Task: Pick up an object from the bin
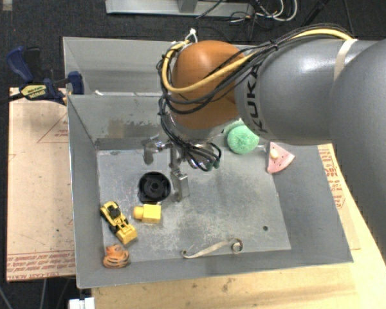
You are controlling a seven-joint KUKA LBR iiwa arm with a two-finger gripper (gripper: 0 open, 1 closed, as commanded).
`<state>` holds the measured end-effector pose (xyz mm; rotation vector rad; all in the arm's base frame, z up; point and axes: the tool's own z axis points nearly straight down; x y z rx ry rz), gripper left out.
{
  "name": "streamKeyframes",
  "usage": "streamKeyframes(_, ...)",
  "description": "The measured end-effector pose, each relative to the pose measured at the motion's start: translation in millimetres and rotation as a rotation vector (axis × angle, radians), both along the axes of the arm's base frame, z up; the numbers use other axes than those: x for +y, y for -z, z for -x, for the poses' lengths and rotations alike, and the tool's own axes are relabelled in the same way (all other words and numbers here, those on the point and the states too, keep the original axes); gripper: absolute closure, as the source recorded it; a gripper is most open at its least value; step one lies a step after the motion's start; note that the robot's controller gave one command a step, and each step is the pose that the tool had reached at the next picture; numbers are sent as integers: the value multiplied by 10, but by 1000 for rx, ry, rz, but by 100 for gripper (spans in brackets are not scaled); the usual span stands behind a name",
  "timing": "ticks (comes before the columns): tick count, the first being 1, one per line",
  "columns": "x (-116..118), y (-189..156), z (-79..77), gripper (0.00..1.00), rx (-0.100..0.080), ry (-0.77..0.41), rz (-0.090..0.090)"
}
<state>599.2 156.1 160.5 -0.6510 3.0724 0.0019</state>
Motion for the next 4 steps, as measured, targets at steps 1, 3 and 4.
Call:
streamKeyframes(1,-70,358,-72,0,-2,141,-1)
streamKeyframes(3,-95,903,-3,100,-2,68,-1)
streamKeyframes(4,-96,905,-2,100,-1,68,-1)
